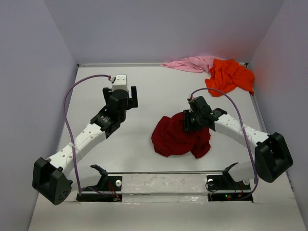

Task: Fold and stack the t-shirts
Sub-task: Flatten out the crumpled T-shirt at the center of the board.

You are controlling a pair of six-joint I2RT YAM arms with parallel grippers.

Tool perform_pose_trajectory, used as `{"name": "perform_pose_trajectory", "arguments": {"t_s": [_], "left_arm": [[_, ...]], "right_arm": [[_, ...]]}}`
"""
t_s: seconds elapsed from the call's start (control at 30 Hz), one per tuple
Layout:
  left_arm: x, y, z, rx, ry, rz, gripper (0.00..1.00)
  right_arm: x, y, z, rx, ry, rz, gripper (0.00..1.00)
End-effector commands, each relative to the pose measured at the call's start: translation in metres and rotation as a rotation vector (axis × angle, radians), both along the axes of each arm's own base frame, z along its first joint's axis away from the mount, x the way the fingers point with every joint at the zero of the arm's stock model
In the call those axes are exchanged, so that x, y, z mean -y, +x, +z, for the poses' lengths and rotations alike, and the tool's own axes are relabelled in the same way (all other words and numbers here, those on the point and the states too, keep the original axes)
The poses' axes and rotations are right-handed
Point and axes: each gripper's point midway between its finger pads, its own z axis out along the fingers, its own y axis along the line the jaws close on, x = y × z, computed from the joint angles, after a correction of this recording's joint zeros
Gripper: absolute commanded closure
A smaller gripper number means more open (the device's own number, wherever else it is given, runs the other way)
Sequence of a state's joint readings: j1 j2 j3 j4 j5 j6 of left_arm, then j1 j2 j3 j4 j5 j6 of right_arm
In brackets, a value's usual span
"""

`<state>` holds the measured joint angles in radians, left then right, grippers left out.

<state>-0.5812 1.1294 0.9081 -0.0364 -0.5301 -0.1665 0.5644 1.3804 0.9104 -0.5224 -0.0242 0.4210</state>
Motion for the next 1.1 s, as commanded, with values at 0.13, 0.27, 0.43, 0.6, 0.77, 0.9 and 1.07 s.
{"name": "perform_pose_trajectory", "arguments": {"t_s": [0.13,0.27,0.43,0.6,0.77,0.9,1.07], "left_arm": [[0.002,0.003,0.02,0.045,-0.034,-0.003,0.01],[0.003,0.003,0.02,0.045,-0.033,-0.005,0.01],[0.003,0.003,0.019,0.043,-0.034,-0.006,0.01],[0.003,0.003,0.018,0.041,-0.032,-0.006,0.01],[0.003,0.003,0.018,0.04,-0.034,-0.007,0.01],[0.004,0.003,0.018,0.04,-0.033,-0.01,0.01],[0.004,0.003,0.018,0.039,-0.034,-0.008,0.01]], "right_arm": [[-0.008,0.009,0.033,0.08,0.019,0.026,0.52],[-0.008,0.009,0.037,0.079,0.014,0.031,0.52],[-0.011,0.008,0.042,0.083,0.016,0.042,0.52],[-0.011,0.009,0.039,0.075,0.007,0.047,0.52],[-0.014,0.008,0.03,0.057,-0.005,0.058,0.53],[-0.015,0.009,0.03,0.059,-0.005,0.059,0.61],[-0.015,0.009,0.032,0.064,-0.003,0.06,0.75]]}}
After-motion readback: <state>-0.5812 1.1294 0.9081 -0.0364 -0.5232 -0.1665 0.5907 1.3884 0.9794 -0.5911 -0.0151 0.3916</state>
